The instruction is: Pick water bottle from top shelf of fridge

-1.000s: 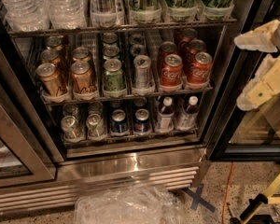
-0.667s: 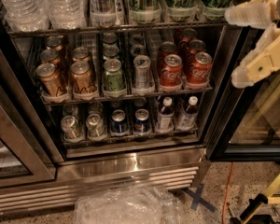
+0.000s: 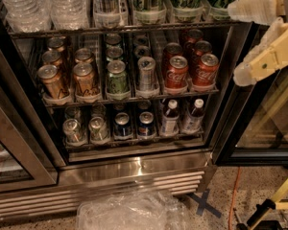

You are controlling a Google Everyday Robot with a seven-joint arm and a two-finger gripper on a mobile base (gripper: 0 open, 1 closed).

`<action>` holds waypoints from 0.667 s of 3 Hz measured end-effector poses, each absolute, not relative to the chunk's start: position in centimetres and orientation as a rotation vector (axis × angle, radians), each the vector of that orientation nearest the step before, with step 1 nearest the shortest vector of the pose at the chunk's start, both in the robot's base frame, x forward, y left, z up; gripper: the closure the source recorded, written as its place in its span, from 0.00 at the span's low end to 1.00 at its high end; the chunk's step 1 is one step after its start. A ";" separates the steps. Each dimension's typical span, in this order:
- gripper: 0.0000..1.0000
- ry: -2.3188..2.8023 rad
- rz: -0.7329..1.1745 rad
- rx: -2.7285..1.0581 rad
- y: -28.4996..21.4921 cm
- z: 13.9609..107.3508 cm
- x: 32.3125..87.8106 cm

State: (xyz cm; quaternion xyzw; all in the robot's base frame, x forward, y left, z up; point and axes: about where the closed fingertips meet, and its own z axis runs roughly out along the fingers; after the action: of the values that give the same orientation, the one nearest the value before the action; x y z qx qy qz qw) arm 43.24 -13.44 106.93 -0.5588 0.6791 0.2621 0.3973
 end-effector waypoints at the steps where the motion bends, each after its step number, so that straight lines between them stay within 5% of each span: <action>1: 0.00 1.659 0.677 -1.386 -10.6 107.1 43.0; 2: 0.00 1.573 0.675 -1.334 -5.7 107.3 42.7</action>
Offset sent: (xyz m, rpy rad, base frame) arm 0.0024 0.1361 0.0035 0.2395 -0.1919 -0.0469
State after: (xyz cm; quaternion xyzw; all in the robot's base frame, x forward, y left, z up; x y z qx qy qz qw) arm 42.71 -5.74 107.28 -0.5437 0.6411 0.2751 0.4666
